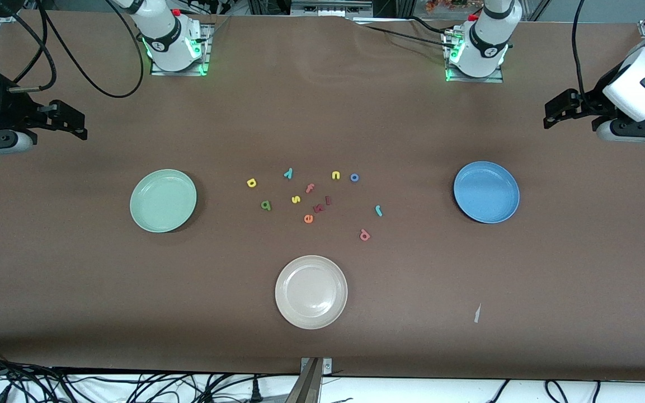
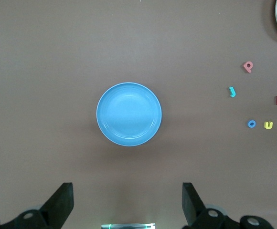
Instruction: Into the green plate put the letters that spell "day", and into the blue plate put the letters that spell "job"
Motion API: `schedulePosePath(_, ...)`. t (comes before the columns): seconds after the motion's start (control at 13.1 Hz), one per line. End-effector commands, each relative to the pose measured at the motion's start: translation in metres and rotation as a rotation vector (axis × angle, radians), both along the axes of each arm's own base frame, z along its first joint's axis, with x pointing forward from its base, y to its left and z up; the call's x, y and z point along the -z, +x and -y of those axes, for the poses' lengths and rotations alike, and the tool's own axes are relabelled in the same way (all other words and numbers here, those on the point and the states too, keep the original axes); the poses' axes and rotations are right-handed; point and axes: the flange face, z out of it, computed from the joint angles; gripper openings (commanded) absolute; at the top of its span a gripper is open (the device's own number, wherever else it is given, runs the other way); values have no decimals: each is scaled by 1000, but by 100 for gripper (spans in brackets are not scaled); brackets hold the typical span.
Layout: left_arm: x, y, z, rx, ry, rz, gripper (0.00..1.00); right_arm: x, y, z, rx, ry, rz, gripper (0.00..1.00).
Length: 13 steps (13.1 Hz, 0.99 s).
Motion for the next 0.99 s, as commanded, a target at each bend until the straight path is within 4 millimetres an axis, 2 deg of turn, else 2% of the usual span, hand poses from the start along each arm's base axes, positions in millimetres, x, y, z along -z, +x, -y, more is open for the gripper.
schedulePosePath(0.0,-10,0,-2,20,22,2,100,-4,-1,6,2,11,-6,100)
schedulePosePath(0.92,-9,-2,-3,20,20,-16,100,-5,-1,4,17,14,0,100)
